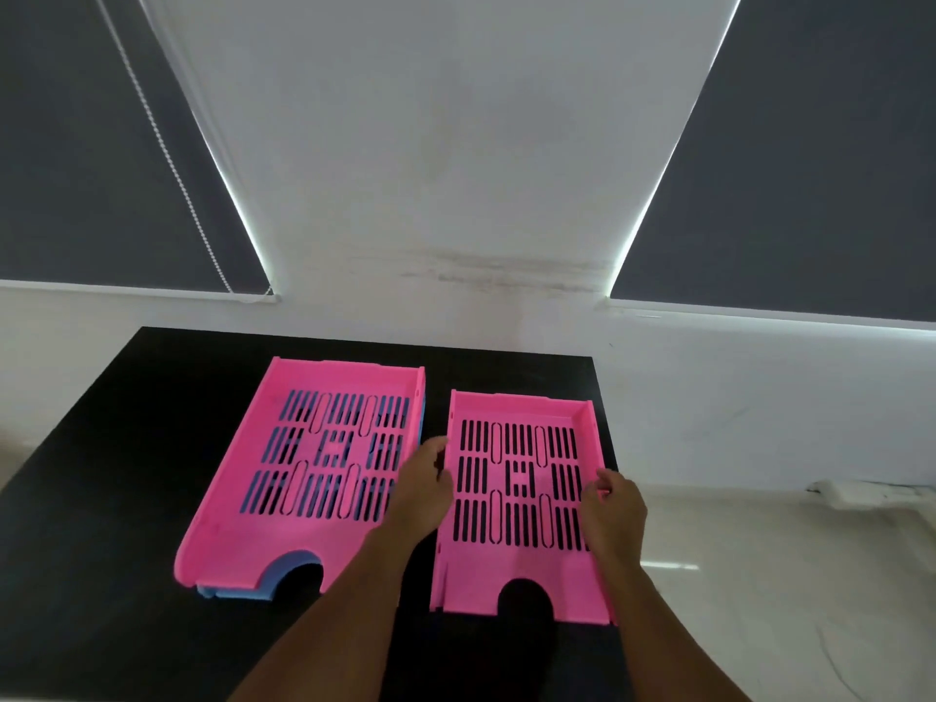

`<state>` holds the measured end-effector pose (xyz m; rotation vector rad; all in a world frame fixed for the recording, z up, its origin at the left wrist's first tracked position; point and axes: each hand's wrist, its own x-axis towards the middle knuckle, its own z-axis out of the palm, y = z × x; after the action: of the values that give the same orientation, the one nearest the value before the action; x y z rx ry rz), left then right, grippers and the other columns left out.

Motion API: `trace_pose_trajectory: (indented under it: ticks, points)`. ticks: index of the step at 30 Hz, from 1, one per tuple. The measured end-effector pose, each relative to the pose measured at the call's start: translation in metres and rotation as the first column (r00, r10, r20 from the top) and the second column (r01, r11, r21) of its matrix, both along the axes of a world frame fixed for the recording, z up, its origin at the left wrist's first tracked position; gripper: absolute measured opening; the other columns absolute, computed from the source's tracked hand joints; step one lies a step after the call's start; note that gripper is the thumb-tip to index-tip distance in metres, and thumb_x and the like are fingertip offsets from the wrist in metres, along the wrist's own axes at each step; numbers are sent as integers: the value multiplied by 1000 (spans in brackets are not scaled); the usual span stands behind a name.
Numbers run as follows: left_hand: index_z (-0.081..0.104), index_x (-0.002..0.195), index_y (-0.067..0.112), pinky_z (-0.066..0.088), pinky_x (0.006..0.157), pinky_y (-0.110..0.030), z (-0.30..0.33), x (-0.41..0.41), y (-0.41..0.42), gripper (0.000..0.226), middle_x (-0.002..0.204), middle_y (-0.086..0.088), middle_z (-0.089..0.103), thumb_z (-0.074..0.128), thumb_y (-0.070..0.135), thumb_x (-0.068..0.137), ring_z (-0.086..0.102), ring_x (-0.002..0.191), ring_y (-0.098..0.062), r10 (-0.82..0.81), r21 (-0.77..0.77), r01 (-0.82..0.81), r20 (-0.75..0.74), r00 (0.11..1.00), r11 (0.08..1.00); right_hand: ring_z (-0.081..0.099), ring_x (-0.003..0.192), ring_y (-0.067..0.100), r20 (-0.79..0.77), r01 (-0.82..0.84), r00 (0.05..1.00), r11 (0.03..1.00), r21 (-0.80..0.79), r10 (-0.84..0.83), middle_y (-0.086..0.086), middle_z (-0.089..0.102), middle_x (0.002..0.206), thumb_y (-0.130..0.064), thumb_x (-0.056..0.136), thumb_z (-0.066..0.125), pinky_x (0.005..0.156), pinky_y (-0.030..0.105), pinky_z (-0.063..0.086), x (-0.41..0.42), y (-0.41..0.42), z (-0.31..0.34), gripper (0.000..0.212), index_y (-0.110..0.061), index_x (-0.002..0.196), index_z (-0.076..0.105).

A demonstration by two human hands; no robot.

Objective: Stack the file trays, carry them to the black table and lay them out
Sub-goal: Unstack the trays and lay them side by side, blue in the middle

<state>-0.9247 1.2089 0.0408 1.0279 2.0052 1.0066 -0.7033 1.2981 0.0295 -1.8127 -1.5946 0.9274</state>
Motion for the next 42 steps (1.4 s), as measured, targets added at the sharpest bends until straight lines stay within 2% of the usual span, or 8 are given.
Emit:
trace_pose_trajectory:
  ticks: [10, 13, 18, 21, 25, 32, 39, 42]
  points:
    - [63, 126, 11, 52, 89, -26, 31, -93, -56, 31, 124, -5, 67, 53, 3, 98, 61, 107, -14, 295, 155, -271, -159, 942, 950, 66, 101, 21, -70, -268, 960, 961, 64, 272, 12, 68, 122, -14, 98, 56, 84, 28, 56, -121, -38, 11, 33, -5, 129, 63]
    - [62, 126, 14, 50, 103, -38, 23, -128, -87, 32, 128, -3, 64, 55, 5, 96, 58, 118, -17, 360, 161, -331, -208, 910, 930, 63, 91, 18, -87, -324, 941, 945, 35, 326, 11, 69, 112, -18, 97, 59, 76, 22, 50, -159, -61, 9, 34, -4, 127, 63]
    - [55, 131, 17, 54, 96, -43, 14, -177, -134, 40, 133, -4, 51, 58, 7, 93, 52, 116, -17, 389, 99, -377, -295, 873, 921, 59, 76, 6, -78, -361, 930, 932, -4, 360, 1, 62, 93, -15, 96, 60, 63, 14, 44, -198, -97, 0, 19, -10, 113, 67]
    - [52, 133, 15, 55, 96, -48, 0, -199, -147, 40, 134, -6, 52, 57, 10, 94, 58, 115, -22, 370, 3, -381, -254, 894, 924, 68, 86, 24, -36, -312, 950, 950, -24, 311, 8, 62, 98, -13, 96, 58, 72, 31, 60, -206, -108, -14, 10, -12, 99, 68]
    - [58, 105, 18, 64, 72, -40, -8, -212, -155, 14, 98, -8, 71, 44, 18, 102, 72, 79, -19, 241, -116, -252, -96, 966, 961, 64, 93, 23, 15, -218, 976, 976, -20, 218, 13, 57, 110, -11, 99, 54, 86, 35, 60, -217, -119, -14, 21, -4, 114, 66]
    - [58, 111, 16, 54, 59, -20, 0, -242, -165, 14, 92, -1, 70, 47, 16, 103, 72, 77, -11, 244, -6, -245, -41, 969, 970, 56, 81, 2, -7, -180, 984, 983, 39, 180, 4, 52, 107, -12, 100, 53, 61, 13, 51, -242, -131, 3, 18, -10, 115, 64]
    - [59, 112, 14, 52, 62, -22, 16, -298, -194, 16, 92, -3, 69, 47, 10, 101, 70, 78, -13, 308, 61, -304, -68, 949, 951, 55, 71, 24, 9, -256, 966, 961, 104, 257, 12, 53, 88, -6, 94, 54, 56, 20, 42, -304, -140, 15, 18, 4, 81, 60]
    - [60, 113, 13, 56, 63, -27, 16, -326, -218, 19, 90, -2, 70, 47, 9, 101, 71, 76, -15, 360, 60, -355, -109, 927, 933, 50, 67, 15, -15, -334, 941, 937, 104, 338, 8, 53, 84, -4, 95, 54, 57, 16, 37, -335, -156, 19, 18, 1, 79, 61]
